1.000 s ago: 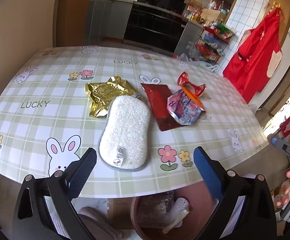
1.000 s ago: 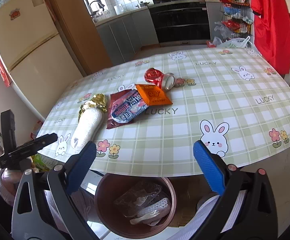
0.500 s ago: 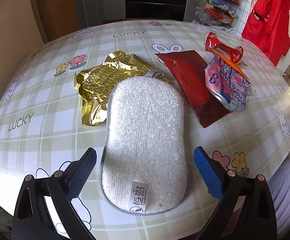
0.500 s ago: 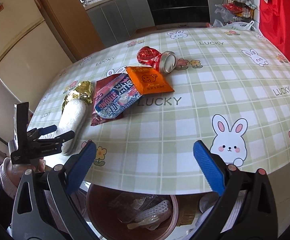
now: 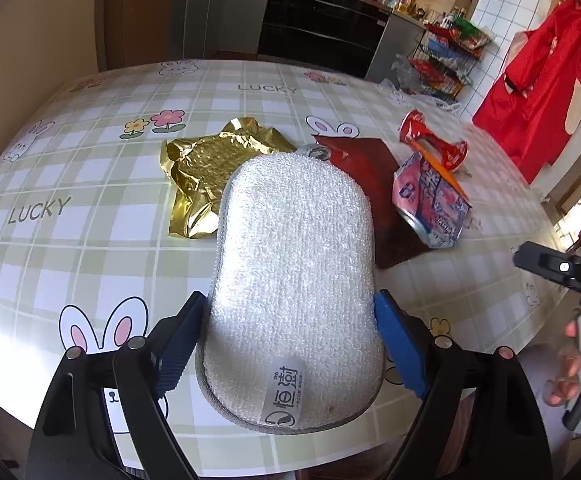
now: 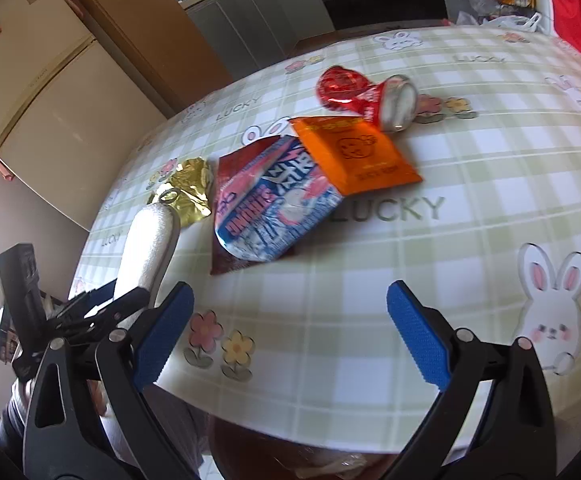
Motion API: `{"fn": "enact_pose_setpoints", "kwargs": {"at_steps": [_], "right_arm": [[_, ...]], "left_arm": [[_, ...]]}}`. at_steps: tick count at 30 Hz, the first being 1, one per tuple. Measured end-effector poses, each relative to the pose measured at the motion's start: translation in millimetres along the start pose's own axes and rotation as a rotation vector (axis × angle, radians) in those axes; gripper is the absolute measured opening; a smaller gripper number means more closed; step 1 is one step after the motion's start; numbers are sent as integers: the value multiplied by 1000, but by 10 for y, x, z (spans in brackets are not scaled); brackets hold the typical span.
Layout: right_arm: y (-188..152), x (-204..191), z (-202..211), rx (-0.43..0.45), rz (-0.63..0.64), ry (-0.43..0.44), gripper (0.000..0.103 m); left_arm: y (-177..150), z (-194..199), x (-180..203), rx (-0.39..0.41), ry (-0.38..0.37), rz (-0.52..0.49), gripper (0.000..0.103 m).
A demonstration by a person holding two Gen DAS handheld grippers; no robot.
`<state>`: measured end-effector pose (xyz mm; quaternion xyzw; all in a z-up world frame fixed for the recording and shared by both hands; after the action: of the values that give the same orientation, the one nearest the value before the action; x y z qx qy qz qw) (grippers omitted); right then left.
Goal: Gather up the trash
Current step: 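Reach to the white terry pad and close the left tool on it, then grasp the blue-white snack wrapper with the right tool while the left tool lifts the pad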
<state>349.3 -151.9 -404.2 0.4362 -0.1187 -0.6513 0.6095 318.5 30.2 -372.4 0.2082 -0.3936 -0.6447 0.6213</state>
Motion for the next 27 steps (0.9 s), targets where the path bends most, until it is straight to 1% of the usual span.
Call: {"fn": "enact_pose_setpoints", "kwargs": {"at_steps": [5,10,15,19,21,24,25,26,27], "right_arm": [[73,-74,-313,6,-52,35,94],[113,-21,-527,3,-90,19,92],[160,48,-614,31,-135,21,89],[205,66,-662,46,-132,9,89],[221,76,-679,54,-131,-1,87],[242,92,-703,64,-132,-12,81],[244,96,-705,62,-131,-20,77],[241,97,-708,55,-132,-24,69],[233,94,-711,43,-134,-26,62]], "left_arm": [[110,224,-24,67,-19,69,82],[159,450,-109,115,-18,112,82],[173,517,-187,136,5,145,82],[174,523,-247,135,16,159,82],[157,519,-253,131,19,164,82],[124,526,-279,128,23,172,82],[111,526,-287,126,23,175,82],[97,528,-290,124,22,178,82],[84,529,-291,122,22,179,82]]}}
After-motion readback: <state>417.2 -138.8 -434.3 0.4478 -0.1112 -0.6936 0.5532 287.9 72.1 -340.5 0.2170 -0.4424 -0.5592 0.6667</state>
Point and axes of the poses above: each gripper's, at about its wrist camera, not at the fingertips, and z roughly against the way its jaws point, x to its right, y to its top, the point moved 8 cm from there along -z, roughly the way its jaws point, and after that the axes turned 15 degrees about x, right-handed, at the moved point
